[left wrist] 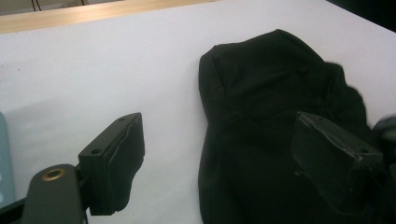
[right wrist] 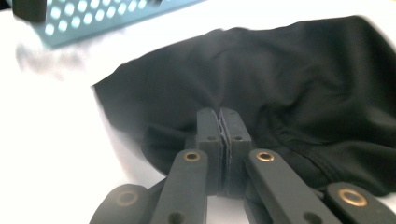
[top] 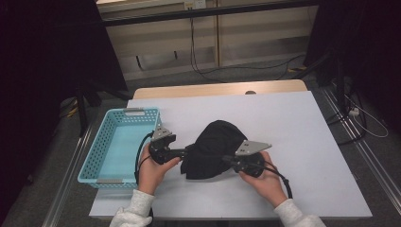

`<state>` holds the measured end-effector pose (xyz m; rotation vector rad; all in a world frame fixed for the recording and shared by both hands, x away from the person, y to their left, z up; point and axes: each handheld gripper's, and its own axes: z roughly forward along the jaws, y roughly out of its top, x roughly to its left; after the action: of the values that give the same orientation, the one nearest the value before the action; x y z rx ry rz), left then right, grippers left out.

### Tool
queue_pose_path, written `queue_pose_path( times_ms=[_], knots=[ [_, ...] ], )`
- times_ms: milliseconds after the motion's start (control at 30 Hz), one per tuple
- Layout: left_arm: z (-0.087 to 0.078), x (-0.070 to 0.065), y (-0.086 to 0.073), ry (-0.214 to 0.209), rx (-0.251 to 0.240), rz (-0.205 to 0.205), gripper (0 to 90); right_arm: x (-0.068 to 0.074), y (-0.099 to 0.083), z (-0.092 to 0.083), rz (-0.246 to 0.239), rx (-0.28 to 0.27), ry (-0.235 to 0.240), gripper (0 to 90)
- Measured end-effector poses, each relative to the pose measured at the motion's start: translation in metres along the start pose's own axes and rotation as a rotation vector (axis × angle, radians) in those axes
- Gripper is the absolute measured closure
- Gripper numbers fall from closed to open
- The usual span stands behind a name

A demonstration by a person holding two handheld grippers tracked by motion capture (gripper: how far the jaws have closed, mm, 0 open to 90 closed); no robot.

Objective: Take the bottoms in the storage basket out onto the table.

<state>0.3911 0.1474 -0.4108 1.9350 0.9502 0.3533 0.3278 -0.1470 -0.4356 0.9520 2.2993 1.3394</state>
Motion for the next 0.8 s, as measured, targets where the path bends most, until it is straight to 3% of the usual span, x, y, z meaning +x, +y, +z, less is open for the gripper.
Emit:
queue_pose_path(
  times_ms=[233, 333, 467, 800],
  knots=[
    [0.001, -0.001, 0.0, -0.011, 0.0, -0.003, 17.5, -0.029, -0.006, -0.036, 0.078, -0.069, -0.051, 88.9],
    [0.003, 0.0, -0.001, -0.011, 0.001, -0.011, 17.5, -0.037, -0.012, -0.047, 0.086, -0.062, -0.08, 88.9],
    [0.006, -0.001, -0.002, -0.016, 0.01, -0.008, 17.6, -0.05, -0.019, -0.058, 0.122, -0.074, -0.111, 88.9],
    [0.016, -0.008, -0.003, -0.044, 0.024, -0.004, 19.8, -0.067, -0.034, -0.072, 0.157, -0.062, -0.166, 88.8]
  ],
)
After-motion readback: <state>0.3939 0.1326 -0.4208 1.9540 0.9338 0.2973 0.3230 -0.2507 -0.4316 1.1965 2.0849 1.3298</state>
